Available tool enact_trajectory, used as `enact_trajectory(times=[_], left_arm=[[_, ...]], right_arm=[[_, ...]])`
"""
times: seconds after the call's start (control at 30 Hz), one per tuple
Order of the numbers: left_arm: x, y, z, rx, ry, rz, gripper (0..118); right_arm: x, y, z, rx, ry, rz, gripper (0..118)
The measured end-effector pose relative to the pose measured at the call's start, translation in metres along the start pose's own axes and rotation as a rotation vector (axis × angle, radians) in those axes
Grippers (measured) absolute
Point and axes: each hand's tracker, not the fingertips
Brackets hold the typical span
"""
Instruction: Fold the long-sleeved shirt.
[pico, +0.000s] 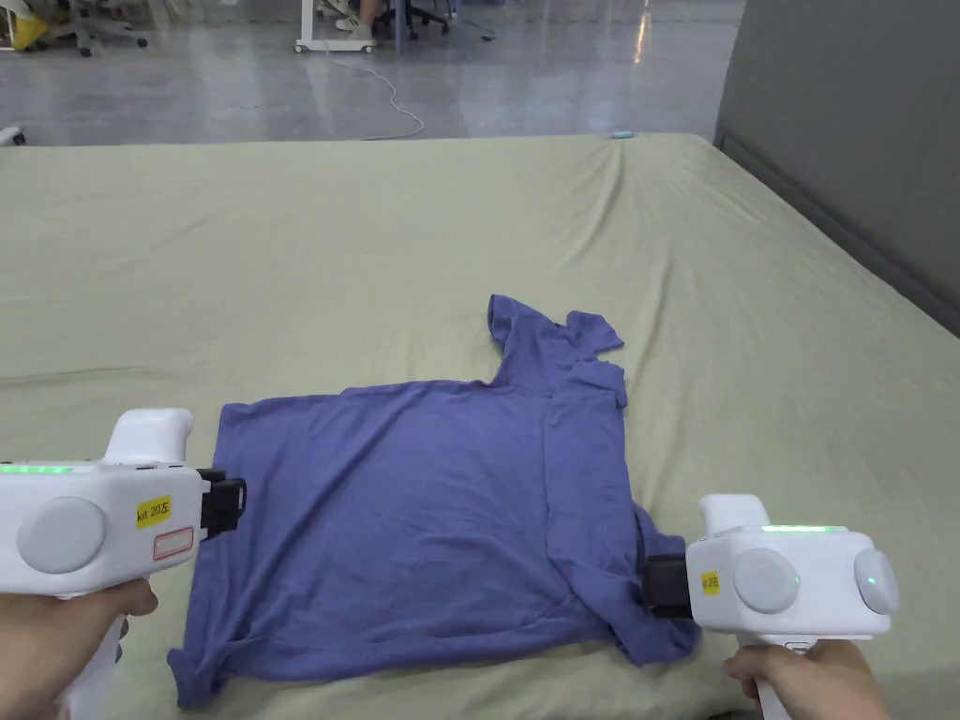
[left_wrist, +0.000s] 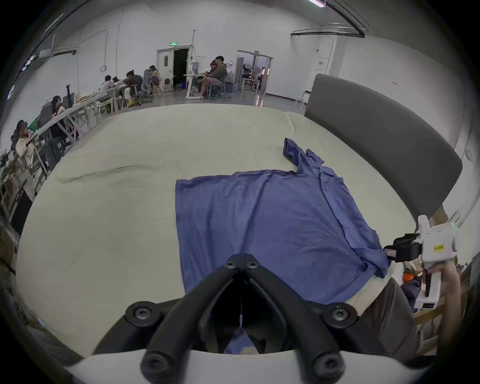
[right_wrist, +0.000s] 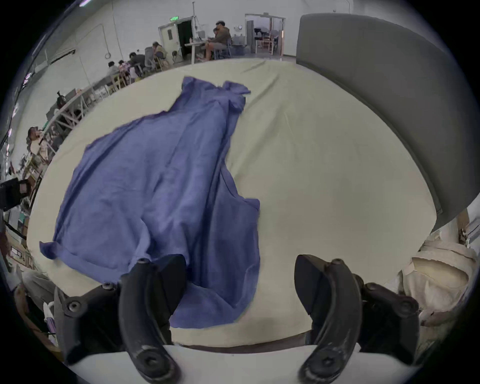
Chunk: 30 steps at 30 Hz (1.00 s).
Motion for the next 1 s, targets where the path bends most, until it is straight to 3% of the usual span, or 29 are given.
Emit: enact_trajectory(times=[0.07,0.3,0.37,0.4,0.43,0.47,0.5,0.6,0.73,0.8,0.83,0.87,0.9,0.93,1.0], left_arm=[[-0.002,0.009,-0.011,-0.008,0.017,-0.029,0],[-0.017,0.055,-0.075,-0.022,0.009,-0.035,0],[-0.027,0.07,-0.1,-0.031,0.024,-0.016,3],[-0.035,0.078,-0.116,-0.042,0.031,0.002,16],[-0.041,0.084,-0.128,-0.057,0.045,0.019,40],[-0.048,0.092,-0.143,-0.085,0.088,0.028,55],[-0.055,0.097,-0.157,-0.1,0.123,0.032,58],[-0.075,0.111,-0.195,-0.166,0.155,0.035,58],[-0.093,0.117,-0.233,-0.228,0.192,0.058,71],[-0.094,0.115,-0.245,-0.252,0.215,0.038,70],[-0.092,0.113,-0.249,-0.266,0.227,0.02,65],[-0.088,0.11,-0.25,-0.26,0.213,0.005,50],[-0.083,0.109,-0.247,-0.247,0.23,-0.021,17],[-0.076,0.111,-0.243,-0.239,0.238,-0.034,0],[-0.067,0.112,-0.236,-0.214,0.291,-0.06,0]], right_arm=[[-0.002,0.001,-0.01,-0.021,0.004,-0.011,73],[-0.018,-0.004,-0.031,-0.042,-0.063,0.02,57],[-0.026,-0.006,-0.028,-0.042,-0.047,0.048,30],[-0.031,-0.007,-0.03,-0.043,0.026,0.064,4],[-0.037,-0.008,-0.032,-0.05,0.028,0.063,0],[-0.046,-0.007,-0.034,-0.047,-0.095,0.127,0],[-0.051,-0.007,-0.037,-0.041,-0.106,0.189,0],[-0.048,-0.004,-0.035,-0.047,-0.091,0.132,0],[-0.031,0.0,-0.036,-0.064,-0.015,0.038,0],[-0.03,0.001,-0.038,-0.067,-0.014,0.046,0],[-0.031,0.001,-0.038,-0.069,-0.013,0.049,0],[-0.033,0.001,-0.037,-0.07,-0.016,0.053,0],[-0.034,0.001,-0.037,-0.072,-0.02,0.055,0],[-0.034,0.001,-0.037,-0.073,-0.023,0.061,0],[-0.035,0.001,-0.036,-0.069,-0.027,0.06,0]])
